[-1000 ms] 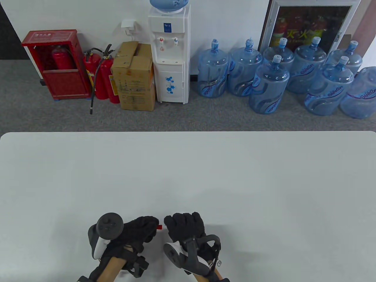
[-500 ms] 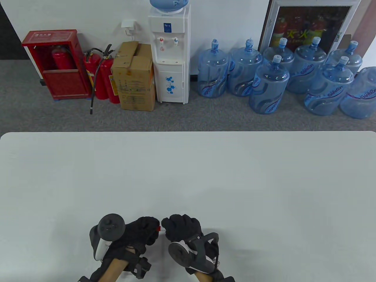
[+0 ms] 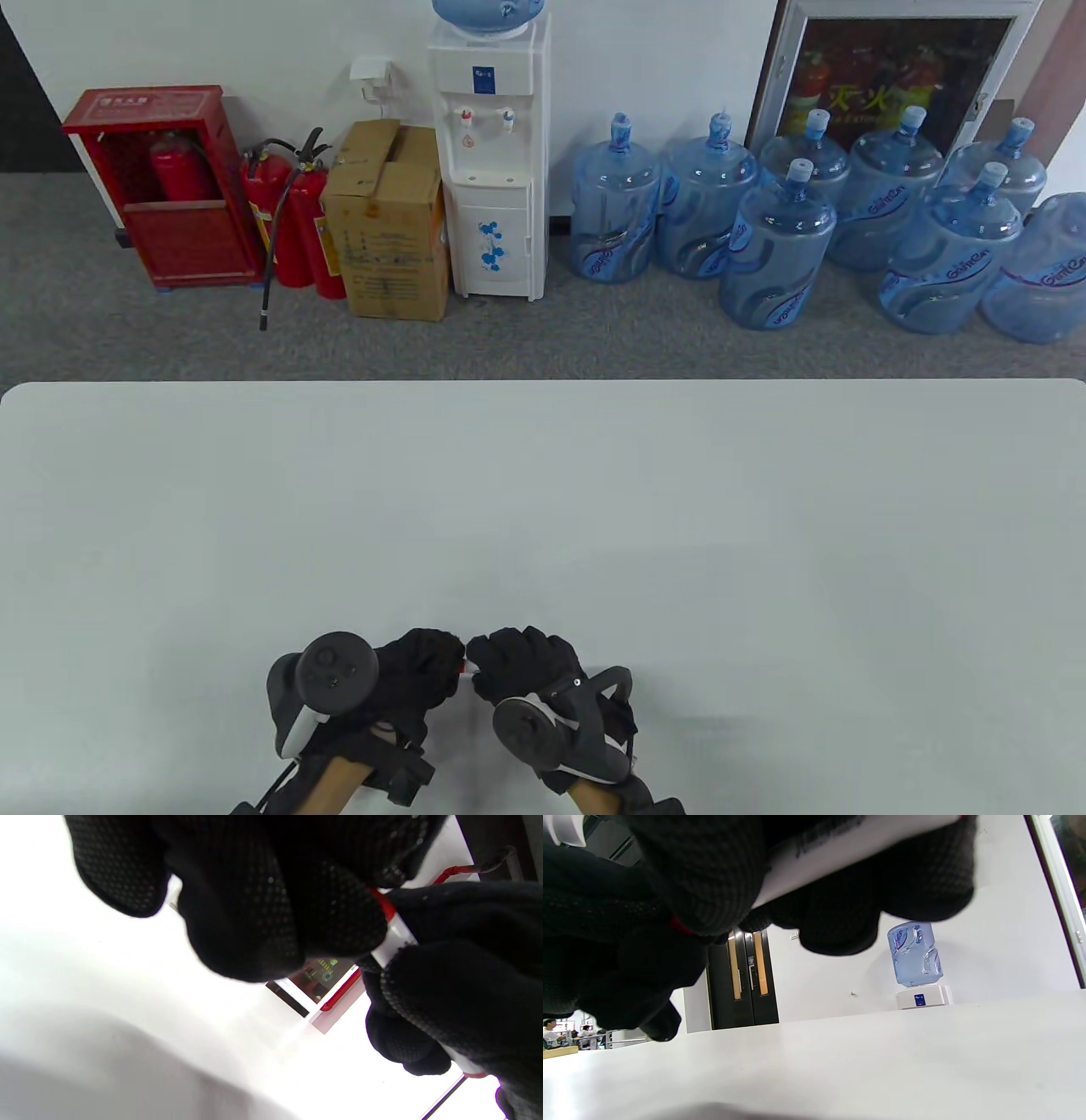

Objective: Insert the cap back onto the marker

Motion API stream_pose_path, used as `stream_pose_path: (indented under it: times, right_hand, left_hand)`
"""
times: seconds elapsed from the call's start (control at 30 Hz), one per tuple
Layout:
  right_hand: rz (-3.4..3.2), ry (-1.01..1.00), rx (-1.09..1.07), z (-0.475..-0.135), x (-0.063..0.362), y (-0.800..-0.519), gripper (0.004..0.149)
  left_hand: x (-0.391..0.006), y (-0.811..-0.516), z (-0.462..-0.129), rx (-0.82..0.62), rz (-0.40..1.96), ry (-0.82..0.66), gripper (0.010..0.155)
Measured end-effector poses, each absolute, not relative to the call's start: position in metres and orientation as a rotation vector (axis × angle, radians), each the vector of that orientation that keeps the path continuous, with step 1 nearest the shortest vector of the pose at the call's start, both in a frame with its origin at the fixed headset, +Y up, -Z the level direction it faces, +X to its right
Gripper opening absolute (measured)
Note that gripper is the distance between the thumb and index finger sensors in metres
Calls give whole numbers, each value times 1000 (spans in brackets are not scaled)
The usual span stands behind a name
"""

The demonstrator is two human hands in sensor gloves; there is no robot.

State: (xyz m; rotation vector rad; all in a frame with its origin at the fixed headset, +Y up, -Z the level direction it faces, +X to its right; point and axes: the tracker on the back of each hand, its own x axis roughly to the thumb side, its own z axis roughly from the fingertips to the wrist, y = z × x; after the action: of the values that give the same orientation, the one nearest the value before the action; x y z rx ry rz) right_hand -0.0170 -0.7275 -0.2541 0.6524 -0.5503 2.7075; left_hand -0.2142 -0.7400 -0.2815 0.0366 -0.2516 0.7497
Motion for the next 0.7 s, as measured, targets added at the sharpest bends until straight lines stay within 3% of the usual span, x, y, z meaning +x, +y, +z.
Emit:
stream_pose_path:
  times: [0.47, 0.6, 0.7]
  right_hand:
    - [2511, -275, 650, -261, -10, -733, 51]
    - [2510, -328, 626, -261, -12, -735, 51]
    - [2570, -448, 634, -259, -16, -738, 51]
  left_hand:
    - [-203, -721, -266, 302, 535, -455, 42]
    - [-207, -723, -270, 266, 599, -394, 41]
    - [-214, -730, -276, 150, 718, -233, 41]
